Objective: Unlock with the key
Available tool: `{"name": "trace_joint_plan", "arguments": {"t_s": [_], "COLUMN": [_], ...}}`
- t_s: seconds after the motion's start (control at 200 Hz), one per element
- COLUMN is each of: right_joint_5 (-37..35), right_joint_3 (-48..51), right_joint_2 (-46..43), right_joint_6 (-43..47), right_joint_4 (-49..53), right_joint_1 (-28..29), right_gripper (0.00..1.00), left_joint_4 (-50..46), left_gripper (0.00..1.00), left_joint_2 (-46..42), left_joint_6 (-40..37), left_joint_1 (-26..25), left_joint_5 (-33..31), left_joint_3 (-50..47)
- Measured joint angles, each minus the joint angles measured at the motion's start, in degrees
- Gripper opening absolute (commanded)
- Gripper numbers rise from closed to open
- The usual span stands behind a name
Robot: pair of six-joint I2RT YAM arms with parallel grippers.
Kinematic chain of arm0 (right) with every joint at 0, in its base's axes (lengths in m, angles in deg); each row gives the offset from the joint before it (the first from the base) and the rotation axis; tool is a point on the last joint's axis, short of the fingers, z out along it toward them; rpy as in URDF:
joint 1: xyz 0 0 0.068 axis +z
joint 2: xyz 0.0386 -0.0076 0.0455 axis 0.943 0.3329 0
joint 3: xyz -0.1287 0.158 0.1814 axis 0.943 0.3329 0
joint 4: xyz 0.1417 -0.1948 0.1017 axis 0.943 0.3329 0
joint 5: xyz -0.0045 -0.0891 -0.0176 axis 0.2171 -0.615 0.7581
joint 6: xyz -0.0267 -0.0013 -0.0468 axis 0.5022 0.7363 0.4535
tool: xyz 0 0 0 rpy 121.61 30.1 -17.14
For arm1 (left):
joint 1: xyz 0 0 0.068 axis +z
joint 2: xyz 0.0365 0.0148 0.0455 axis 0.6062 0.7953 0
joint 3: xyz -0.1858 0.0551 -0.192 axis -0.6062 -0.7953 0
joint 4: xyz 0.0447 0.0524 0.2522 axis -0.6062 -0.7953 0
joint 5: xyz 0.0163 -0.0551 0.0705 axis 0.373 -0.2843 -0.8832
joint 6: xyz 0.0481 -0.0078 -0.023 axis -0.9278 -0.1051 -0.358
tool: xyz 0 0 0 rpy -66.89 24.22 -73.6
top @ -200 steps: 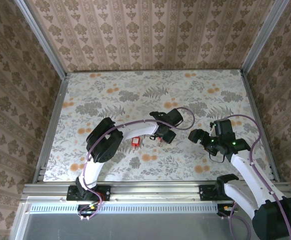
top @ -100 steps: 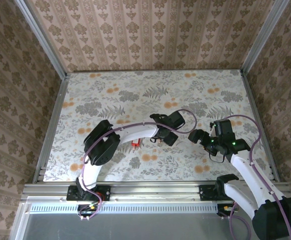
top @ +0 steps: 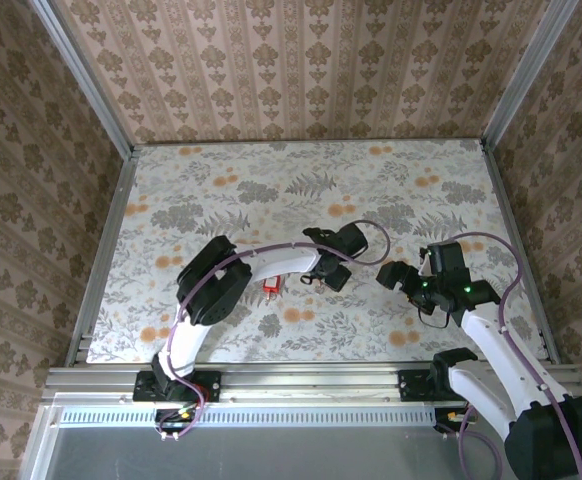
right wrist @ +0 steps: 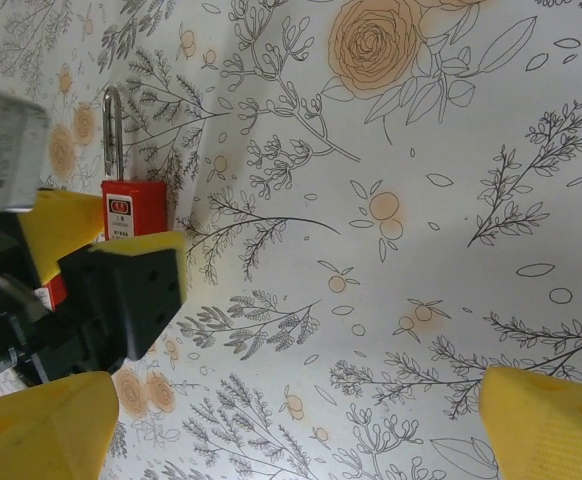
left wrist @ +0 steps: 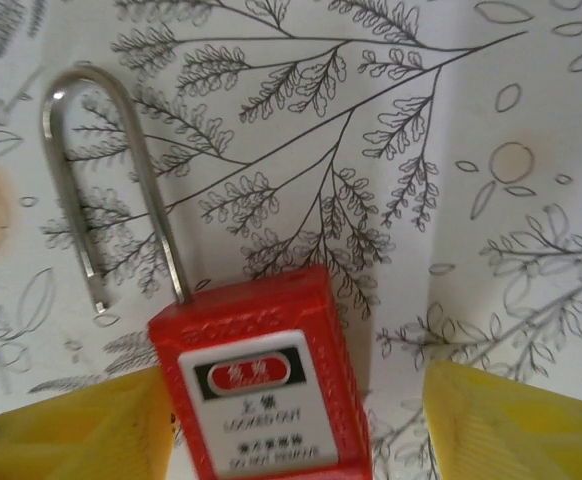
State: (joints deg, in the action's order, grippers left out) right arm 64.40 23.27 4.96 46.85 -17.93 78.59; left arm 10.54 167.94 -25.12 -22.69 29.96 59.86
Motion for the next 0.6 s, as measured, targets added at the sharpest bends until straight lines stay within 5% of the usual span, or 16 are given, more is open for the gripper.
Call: {"name": "trace_joint_plan", "arguments": {"t_s": [0.37,0.6], "right_joint_5": [0.7,1.8], "right_joint_3": [0.0,0.1], "right_joint_2": [0.0,0.3], "right_joint_6": [0.0,0.0], "right_joint_4": [-0.7,-2.8], "right_joint_1": [0.0,0.0], "right_gripper": [0.94,0.94], "left_joint_4": [1.4,9.6], "left_gripper": [0.27,0.15], "left_joint_2": [0.6,-6.2], "left_joint_6": [0.3,0.2], "left_joint_1": [0.1,1.3], "left_joint_5": [1.7,6.4], "left_joint_3": [0.7,-9.9]}}
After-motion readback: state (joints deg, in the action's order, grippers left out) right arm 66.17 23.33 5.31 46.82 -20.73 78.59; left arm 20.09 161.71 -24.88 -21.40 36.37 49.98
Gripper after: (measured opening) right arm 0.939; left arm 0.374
